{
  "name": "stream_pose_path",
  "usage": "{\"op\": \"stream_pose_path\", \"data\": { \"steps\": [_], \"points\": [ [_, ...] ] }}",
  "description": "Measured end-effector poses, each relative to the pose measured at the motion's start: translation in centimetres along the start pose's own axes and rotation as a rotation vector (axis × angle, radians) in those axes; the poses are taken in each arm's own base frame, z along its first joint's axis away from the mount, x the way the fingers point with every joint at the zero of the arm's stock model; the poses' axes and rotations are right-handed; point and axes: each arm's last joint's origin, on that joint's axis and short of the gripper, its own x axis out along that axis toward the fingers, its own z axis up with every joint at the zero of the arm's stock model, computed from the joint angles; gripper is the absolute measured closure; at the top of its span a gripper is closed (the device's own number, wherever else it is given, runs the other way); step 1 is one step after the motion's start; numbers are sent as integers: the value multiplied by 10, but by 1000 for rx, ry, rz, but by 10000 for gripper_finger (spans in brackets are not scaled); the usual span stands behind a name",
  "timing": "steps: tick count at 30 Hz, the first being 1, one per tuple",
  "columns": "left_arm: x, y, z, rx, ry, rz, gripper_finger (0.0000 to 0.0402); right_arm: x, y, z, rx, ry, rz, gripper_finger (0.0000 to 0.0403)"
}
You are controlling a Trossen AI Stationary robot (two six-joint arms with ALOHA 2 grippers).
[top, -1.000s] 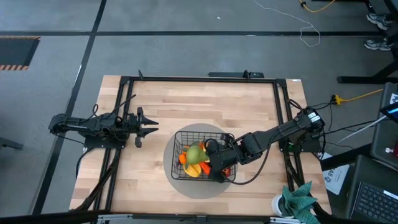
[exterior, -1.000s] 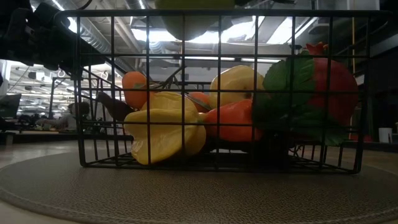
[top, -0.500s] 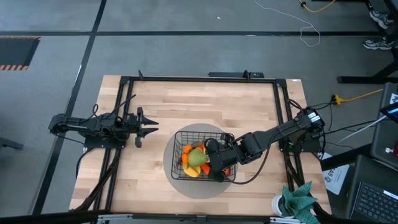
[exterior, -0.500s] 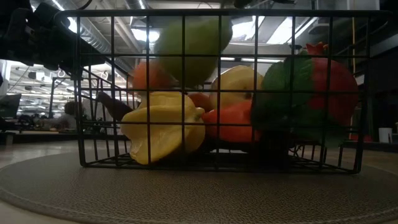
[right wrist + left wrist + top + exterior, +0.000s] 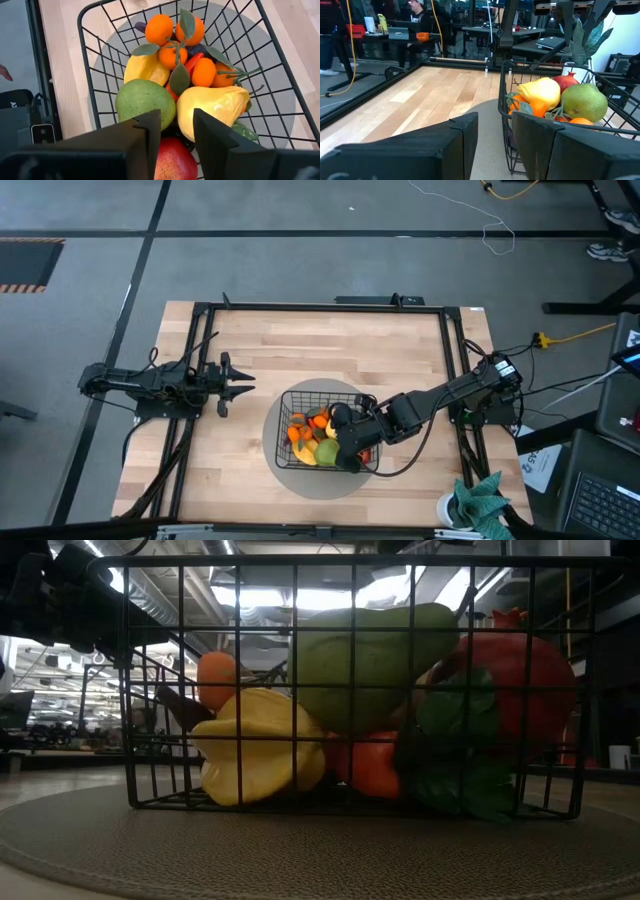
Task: Build produce basket
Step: Return to home position
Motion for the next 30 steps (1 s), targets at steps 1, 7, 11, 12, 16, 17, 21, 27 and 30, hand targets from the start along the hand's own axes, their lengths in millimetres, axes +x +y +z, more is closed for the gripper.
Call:
{"op": "stream_pose_path", "data": {
  "steps": [1, 7, 11, 12, 16, 17, 21, 27, 30],
  "points": [
    [0, 0, 0, 0, 0, 0, 292, 0, 0, 0, -3, 0, 0, 300],
    [0, 0, 0, 0, 0, 0, 292, 0, 0, 0, -15, 13, 15, 299],
    [0, 0, 0, 0, 0, 0, 292, 0, 1, 0, -53, 16, 20, 299],
    [0, 0, 0, 0, 0, 0, 292, 0, 0, 0, -54, 12, 15, 299],
    [0, 0, 0, 0, 0, 0, 292, 0, 0, 0, -106, -4, -6, 299],
    [0, 0, 0, 0, 0, 0, 292, 0, 0, 0, -134, -4, -7, 299],
    [0, 0, 0, 0, 0, 0, 292, -1, 3, -3, -228, -3, -4, 299],
    [0, 0, 0, 0, 0, 0, 292, -20, 4, -6, -440, -9, 69, 299],
    [0, 0, 0, 0, 0, 0, 292, -43, -1, -2, -478, -75, 120, 299]
  ]
}}
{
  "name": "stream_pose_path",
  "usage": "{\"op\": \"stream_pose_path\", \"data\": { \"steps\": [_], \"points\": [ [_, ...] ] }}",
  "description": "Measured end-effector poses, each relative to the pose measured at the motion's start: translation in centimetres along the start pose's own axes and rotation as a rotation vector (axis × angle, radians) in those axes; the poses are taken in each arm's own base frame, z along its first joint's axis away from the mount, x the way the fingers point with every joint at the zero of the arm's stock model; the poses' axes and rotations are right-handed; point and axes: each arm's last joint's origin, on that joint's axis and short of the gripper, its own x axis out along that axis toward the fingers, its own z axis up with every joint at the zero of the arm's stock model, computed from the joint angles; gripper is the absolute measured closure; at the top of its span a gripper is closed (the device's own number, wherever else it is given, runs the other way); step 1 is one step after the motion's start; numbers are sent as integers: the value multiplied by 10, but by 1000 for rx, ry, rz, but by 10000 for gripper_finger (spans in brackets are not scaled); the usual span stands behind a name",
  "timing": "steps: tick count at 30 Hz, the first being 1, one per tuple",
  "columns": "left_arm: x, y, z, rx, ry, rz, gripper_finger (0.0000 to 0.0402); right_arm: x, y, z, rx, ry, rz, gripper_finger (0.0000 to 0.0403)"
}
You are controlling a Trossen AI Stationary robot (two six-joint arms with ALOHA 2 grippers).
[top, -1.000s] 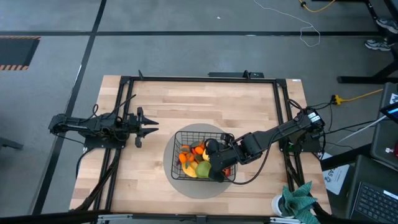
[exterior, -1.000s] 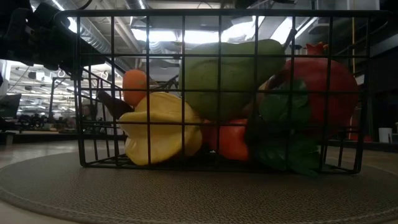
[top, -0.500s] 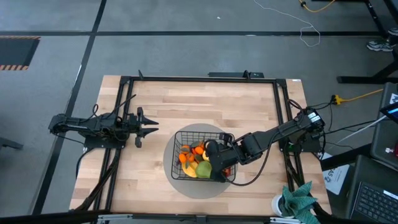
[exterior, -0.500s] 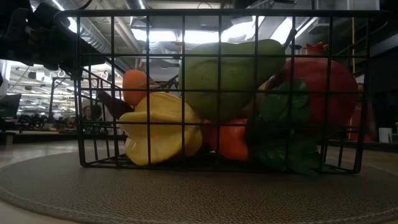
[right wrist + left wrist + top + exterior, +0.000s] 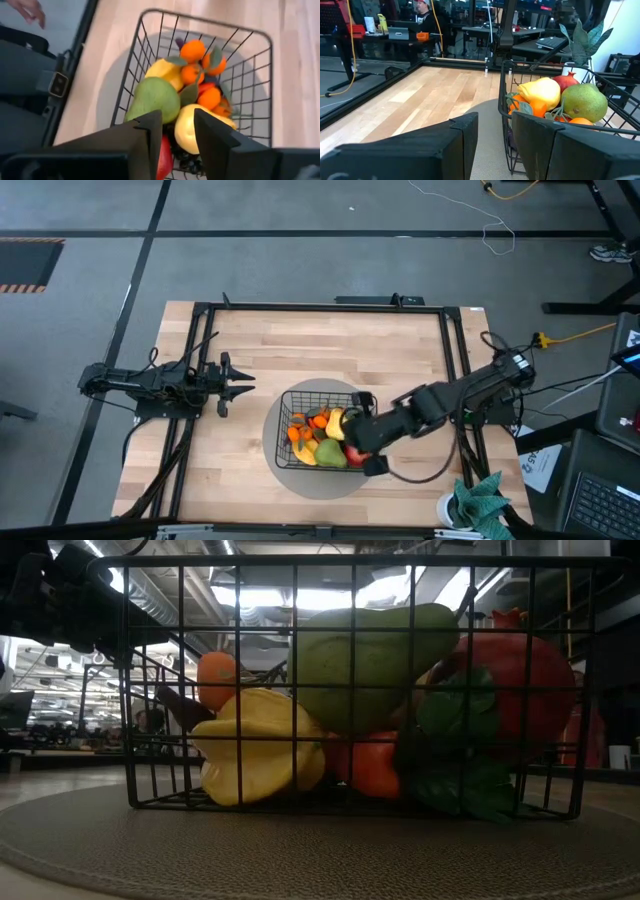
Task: Build produce basket
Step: Return to home position
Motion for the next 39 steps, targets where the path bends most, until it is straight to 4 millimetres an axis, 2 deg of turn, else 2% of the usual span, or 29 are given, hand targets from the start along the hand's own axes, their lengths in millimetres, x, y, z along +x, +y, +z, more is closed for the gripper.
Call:
{"op": "stream_pose_path", "data": {
  "steps": [8, 11, 14, 18, 24, 28, 33, 39],
  "points": [
    [0, 0, 0, 0, 0, 0, 292, -58, -22, -1, -14, -151, 37, 299],
    [0, 0, 0, 0, 0, 0, 292, -64, -27, -11, -30, -207, 77, 299],
    [0, 0, 0, 0, 0, 0, 292, -57, -30, -32, -74, -293, 190, 299],
    [0, 0, 0, 0, 0, 0, 292, -36, -39, -75, -69, -406, 280, 299],
    [0, 0, 0, 0, 0, 0, 292, -27, -62, -137, 70, -572, 268, 299],
    [0, 0, 0, 0, 0, 0, 292, -21, -69, -173, 88, -710, 262, 299],
    [0, 0, 0, 0, 0, 0, 292, -7, -70, -211, 87, -828, 273, 299],
    [0, 0, 0, 0, 0, 0, 292, 8, -71, -243, 90, -891, 263, 299]
  ]
}}
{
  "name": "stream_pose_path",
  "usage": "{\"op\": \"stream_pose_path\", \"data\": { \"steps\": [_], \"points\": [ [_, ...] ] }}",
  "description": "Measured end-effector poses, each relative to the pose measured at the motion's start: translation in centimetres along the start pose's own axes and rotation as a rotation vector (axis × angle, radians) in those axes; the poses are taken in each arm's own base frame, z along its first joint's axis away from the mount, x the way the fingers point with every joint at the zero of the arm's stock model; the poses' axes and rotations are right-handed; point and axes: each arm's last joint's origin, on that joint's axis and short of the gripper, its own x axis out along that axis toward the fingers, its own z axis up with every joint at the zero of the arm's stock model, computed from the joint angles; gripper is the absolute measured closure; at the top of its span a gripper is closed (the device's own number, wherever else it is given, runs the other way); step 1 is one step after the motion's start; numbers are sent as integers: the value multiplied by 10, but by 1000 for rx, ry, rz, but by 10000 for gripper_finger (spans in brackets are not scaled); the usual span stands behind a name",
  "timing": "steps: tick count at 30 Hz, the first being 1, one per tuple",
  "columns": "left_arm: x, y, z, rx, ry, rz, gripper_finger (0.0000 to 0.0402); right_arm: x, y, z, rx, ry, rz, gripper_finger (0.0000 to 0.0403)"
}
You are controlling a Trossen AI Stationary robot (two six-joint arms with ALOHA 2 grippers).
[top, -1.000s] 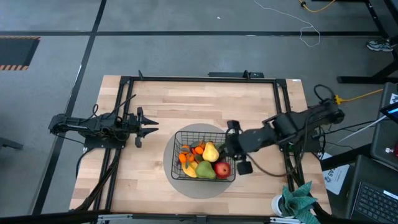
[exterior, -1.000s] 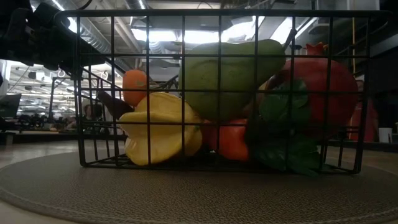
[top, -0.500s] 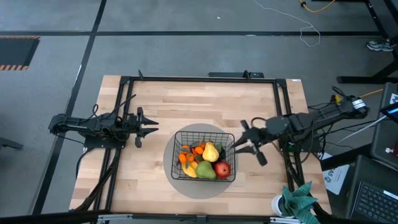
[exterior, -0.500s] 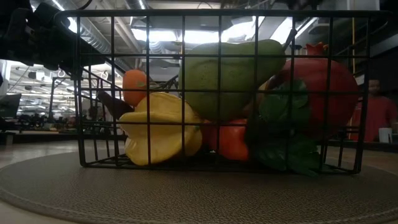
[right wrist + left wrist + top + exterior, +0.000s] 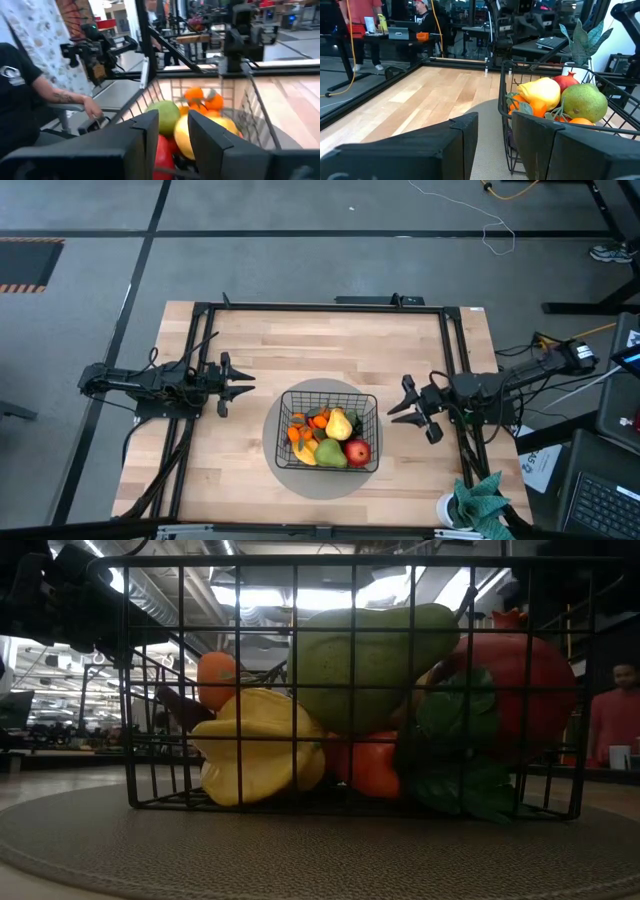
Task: Build produce basket
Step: Return to home position
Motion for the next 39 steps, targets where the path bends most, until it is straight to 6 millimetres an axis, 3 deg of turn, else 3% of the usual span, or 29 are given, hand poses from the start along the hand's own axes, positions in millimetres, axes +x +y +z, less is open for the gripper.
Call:
{"op": "stream_pose_path", "data": {
  "steps": [11, 39],
  "points": [
    [0, 0, 0, 0, 0, 0, 292, -20, -6, -36, -5, -20, -55, 299],
    [0, 0, 0, 0, 0, 0, 292, -20, -7, -43, -75, 54, -65, 299]
  ]
}}
